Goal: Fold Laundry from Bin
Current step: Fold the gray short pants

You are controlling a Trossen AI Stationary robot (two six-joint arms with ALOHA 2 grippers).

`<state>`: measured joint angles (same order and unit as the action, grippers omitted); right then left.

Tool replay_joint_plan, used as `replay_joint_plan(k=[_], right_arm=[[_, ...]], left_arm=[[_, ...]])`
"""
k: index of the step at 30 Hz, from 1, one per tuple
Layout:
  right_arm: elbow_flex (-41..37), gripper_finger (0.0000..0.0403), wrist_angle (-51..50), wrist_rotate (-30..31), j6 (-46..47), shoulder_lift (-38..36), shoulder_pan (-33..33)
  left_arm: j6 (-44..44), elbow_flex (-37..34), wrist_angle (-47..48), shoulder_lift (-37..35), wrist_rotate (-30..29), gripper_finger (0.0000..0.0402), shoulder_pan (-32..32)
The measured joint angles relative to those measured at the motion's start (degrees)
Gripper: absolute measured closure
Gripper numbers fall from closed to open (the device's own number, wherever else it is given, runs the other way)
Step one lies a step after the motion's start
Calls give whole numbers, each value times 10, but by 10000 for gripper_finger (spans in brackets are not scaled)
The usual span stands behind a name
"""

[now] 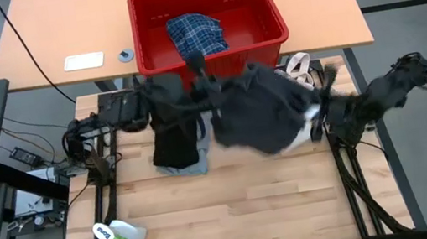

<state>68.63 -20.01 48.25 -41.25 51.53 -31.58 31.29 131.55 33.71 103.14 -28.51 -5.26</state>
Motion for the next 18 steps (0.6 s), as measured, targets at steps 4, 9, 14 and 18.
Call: replay_joint_plan(k=[4, 9, 14, 18], right_arm=[[58, 352, 43, 23, -115, -6, 53], [76, 354, -44, -57, -30, -11, 76], [33, 354, -178, -251, 230, 9, 54], [-58, 354, -131, -312, 330, 42, -3]], left_arm=[[57, 0, -90, -9, 34, 366, 40], [-1, 0, -46, -11, 166, 365, 61], [-65, -11, 132, 0, 182, 364, 11], [-137, -91, 170, 4, 203, 364, -55]])
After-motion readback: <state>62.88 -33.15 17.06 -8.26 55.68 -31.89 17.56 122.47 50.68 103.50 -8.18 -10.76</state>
